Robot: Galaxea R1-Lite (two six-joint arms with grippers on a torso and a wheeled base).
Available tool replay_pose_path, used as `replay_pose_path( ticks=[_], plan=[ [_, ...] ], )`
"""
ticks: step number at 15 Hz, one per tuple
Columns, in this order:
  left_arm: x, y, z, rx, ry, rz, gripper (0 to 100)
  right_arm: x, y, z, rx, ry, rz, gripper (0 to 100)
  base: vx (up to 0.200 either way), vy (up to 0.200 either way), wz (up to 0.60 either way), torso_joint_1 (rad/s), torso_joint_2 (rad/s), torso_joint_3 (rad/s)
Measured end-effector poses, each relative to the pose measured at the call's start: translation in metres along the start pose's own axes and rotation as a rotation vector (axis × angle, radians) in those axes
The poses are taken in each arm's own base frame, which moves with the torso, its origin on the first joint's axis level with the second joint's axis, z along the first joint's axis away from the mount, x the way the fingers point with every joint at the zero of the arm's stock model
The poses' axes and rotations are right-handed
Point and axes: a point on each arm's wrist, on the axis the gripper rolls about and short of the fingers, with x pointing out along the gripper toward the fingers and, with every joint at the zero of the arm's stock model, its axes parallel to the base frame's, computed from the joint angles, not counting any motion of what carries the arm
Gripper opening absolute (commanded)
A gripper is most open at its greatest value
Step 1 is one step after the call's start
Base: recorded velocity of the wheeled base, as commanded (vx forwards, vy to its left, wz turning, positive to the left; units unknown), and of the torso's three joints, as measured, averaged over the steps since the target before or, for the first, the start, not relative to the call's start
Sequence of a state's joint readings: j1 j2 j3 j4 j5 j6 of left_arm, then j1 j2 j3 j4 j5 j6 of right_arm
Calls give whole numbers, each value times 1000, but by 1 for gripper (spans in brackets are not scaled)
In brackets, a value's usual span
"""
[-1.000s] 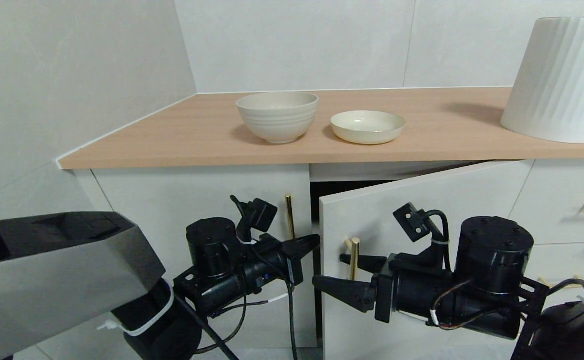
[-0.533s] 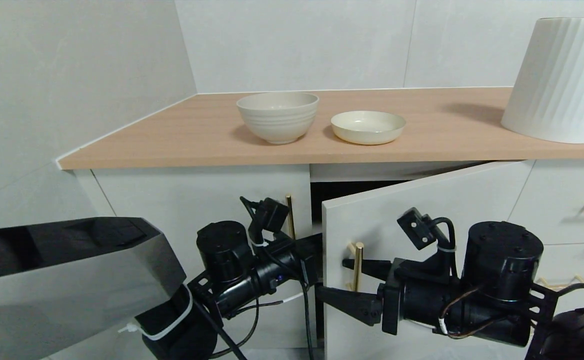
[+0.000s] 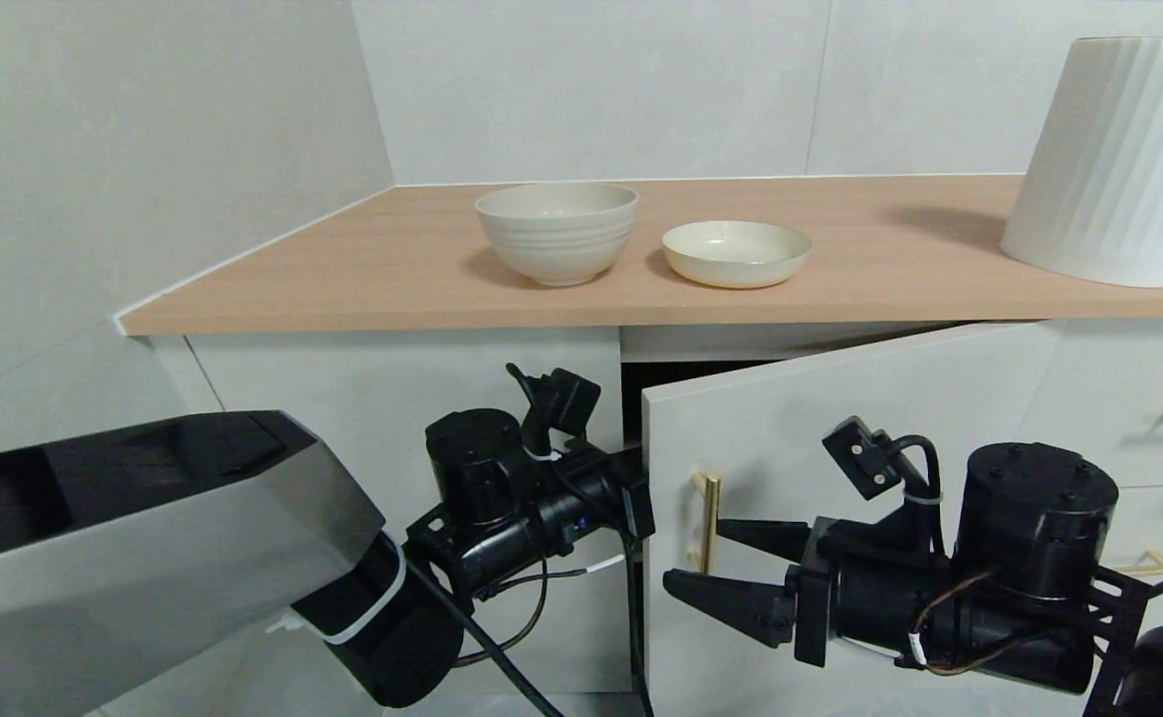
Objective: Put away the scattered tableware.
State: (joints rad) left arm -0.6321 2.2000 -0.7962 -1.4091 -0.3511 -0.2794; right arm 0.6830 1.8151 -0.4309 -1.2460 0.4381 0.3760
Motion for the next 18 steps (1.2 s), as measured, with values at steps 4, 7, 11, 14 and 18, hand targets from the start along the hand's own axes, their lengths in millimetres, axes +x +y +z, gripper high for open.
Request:
replay_pose_path(
  ticks=[4, 7, 11, 14, 18],
  plan=[
    [0, -4, 4, -5, 18, -4, 0, -20, 2, -6, -38, 13, -39, 100, 0, 0, 0, 0, 0, 0],
    [-6, -10, 11, -32, 106, 15, 0, -49, 9, -16, -102, 8, -192, 100, 0, 0, 0, 0, 0, 0],
    [-8, -21, 25, -18, 98, -10, 0, -78, 31, -29, -143, 79, -390, 100, 0, 0, 0, 0, 0, 0],
    [-8, -22, 22, -14, 88, -16, 0, -102, 55, -40, -121, 228, -357, 100, 0, 0, 0, 0, 0, 0],
    [-7, -20, 14, -19, 104, -15, 0, -112, 67, -34, -122, 189, -276, 100, -100, 0, 0, 2, 0, 2]
  ],
)
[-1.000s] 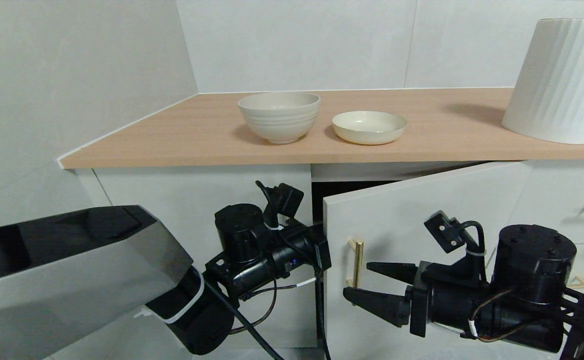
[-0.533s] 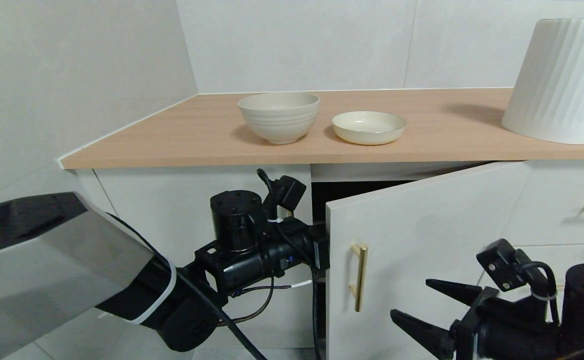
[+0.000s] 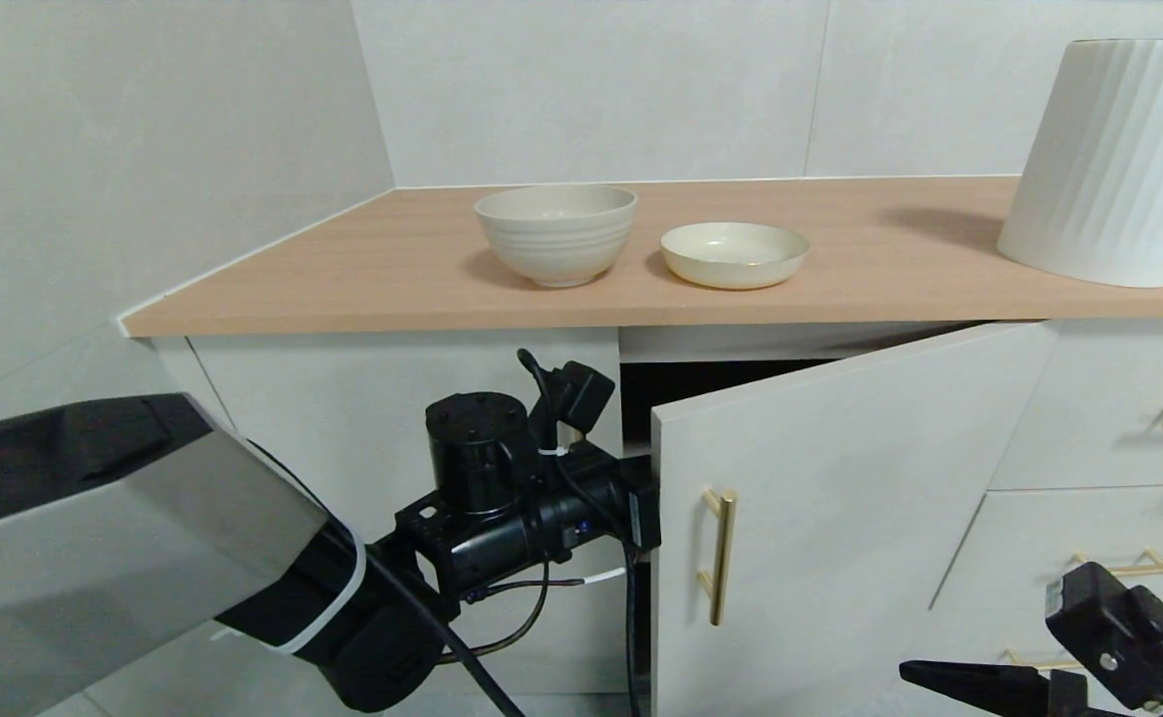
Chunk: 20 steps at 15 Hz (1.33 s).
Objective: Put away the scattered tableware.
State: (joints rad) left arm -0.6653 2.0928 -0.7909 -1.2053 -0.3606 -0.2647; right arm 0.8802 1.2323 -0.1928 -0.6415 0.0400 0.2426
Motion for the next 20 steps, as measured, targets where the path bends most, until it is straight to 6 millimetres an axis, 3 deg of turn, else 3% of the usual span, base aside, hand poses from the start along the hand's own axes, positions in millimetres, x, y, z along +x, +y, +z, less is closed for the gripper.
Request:
replay_pose_path(
  ticks=[4, 13, 16, 20],
  plan=[
    [1, -2, -3, -2, 9, -8, 0, -3, 0, -3, -2, 6, 9, 100, -200, 0, 0, 8, 4, 0],
    [21, 10, -21, -13, 36, 0, 0, -3, 0, -4, -5, 8, 12, 100, 0, 0, 0, 0, 0, 0],
    [25, 10, -23, -14, 39, -2, 0, -4, 0, -4, -6, 9, 14, 100, -200, 0, 0, 4, 1, 1],
    [31, 11, -25, -11, 35, -10, 0, -4, 0, -4, -6, 8, 16, 100, 0, 0, 0, 0, 0, 0]
  ],
)
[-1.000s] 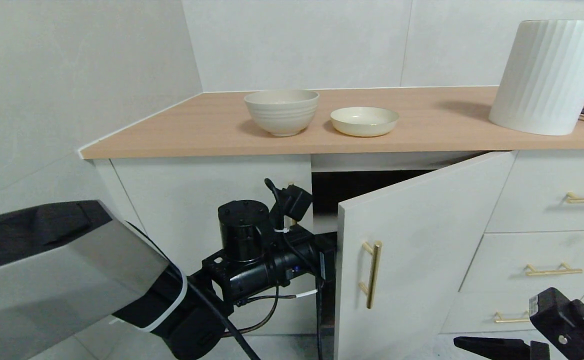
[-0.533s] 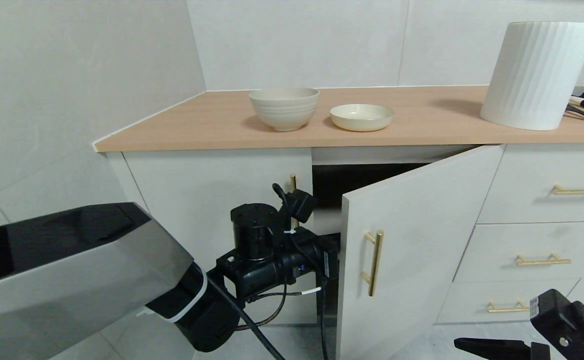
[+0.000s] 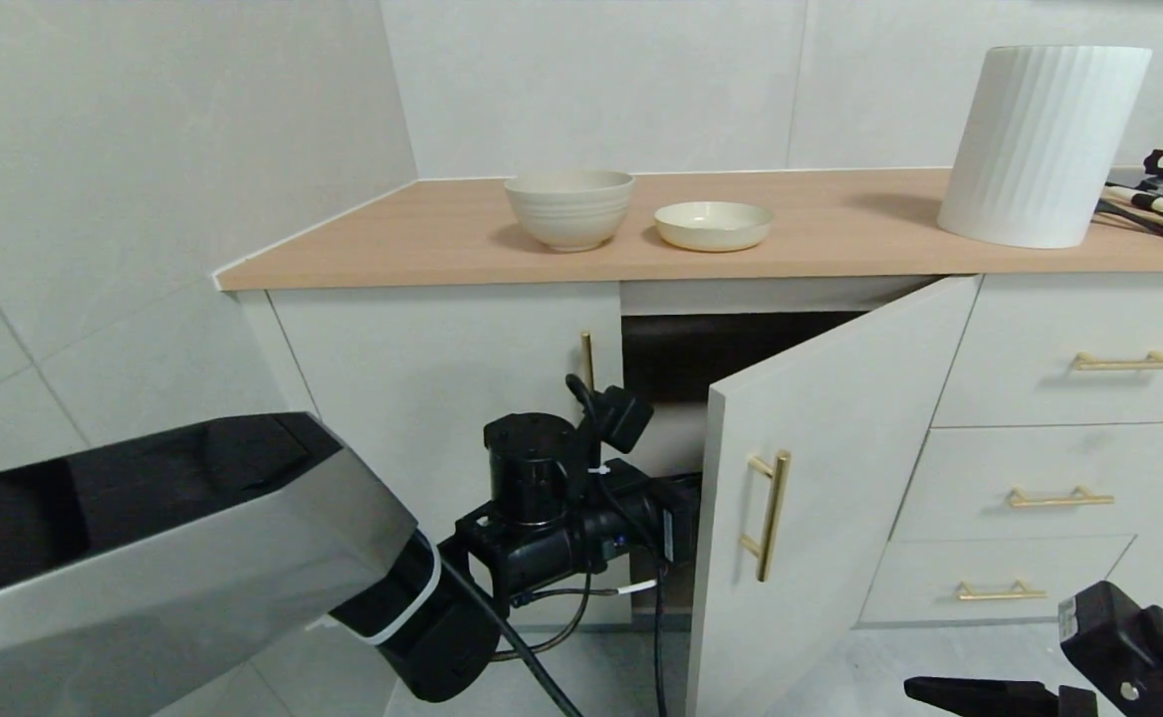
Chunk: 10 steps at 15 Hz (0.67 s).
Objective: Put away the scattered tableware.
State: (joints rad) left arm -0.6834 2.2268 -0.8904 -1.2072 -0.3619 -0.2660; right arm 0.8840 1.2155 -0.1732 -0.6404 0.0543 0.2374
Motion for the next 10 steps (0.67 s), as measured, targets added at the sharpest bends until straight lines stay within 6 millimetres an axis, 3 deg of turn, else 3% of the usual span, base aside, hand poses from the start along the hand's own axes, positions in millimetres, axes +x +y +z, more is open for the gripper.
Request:
replay_pose_path(
  ticks=[7, 10],
  plan=[
    [13, 2, -3, 7, -12, -5, 0, 0, 0, 0, 0, 2, 6, 100, 0, 0, 0, 0, 0, 0],
    [22, -26, -7, 25, -22, -88, 0, -2, 5, -2, -9, 12, 70, 100, 0, 0, 0, 0, 0, 0]
  ],
)
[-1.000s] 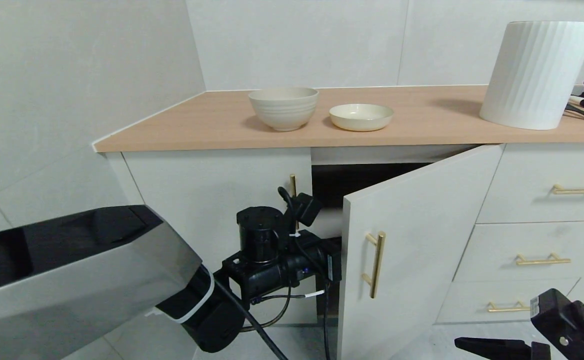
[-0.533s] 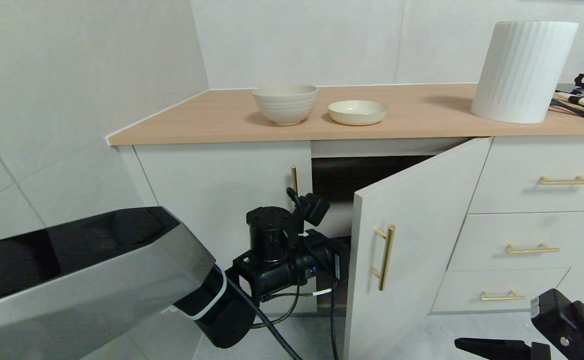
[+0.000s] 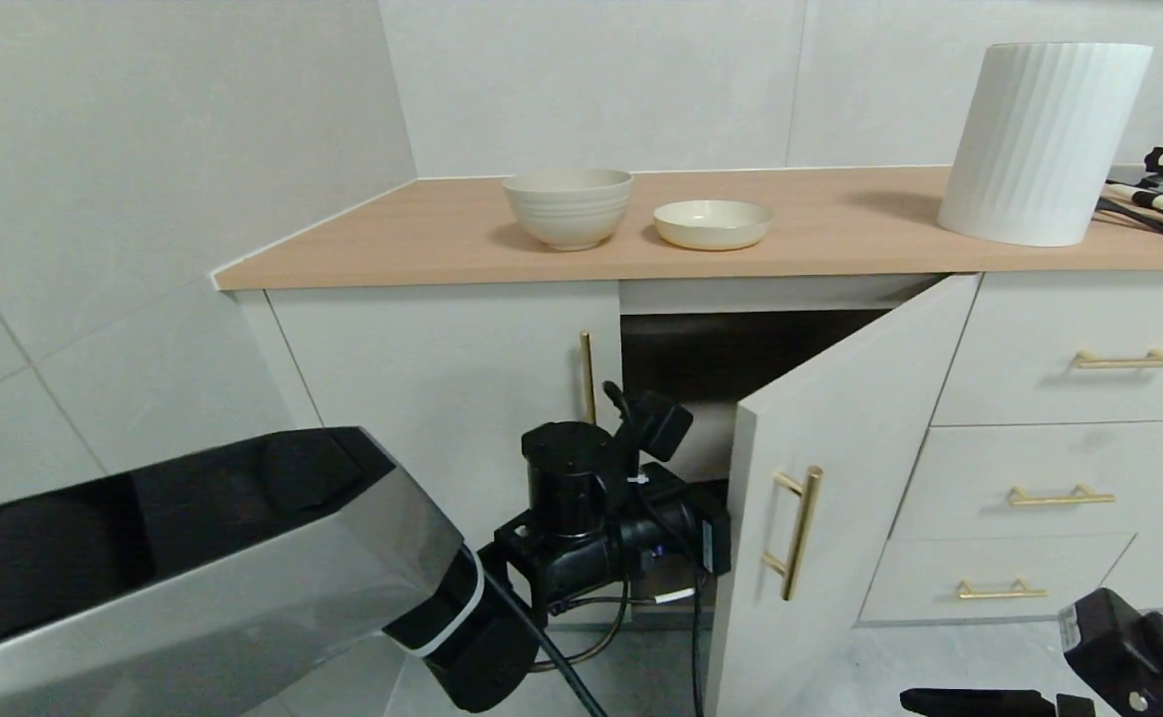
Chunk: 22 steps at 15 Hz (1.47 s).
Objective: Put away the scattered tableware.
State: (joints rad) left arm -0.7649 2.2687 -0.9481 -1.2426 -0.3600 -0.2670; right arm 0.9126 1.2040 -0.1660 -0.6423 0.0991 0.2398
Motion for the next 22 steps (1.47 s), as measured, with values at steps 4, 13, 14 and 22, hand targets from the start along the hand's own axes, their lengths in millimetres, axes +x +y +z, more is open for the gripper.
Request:
replay_pose_path(
  ticks=[4, 13, 14, 22],
  plan=[
    [7, -89, -17, 19, 69, -260, 0, -15, 13, -13, -85, 24, 204, 100, 0, 0, 0, 0, 0, 0],
    [-38, -26, 21, 41, 1, -60, 0, -18, 5, 2, -65, -83, 96, 100, 0, 0, 0, 0, 0, 0],
    [-50, -15, 28, 52, -11, -18, 0, -18, 3, 7, -58, -103, 62, 100, 0, 0, 0, 0, 0, 0],
    [-154, -4, 76, 6, 46, 219, 100, -6, -1, 43, -45, -178, -37, 100, 0, 0, 0, 0, 0, 0]
  ],
)
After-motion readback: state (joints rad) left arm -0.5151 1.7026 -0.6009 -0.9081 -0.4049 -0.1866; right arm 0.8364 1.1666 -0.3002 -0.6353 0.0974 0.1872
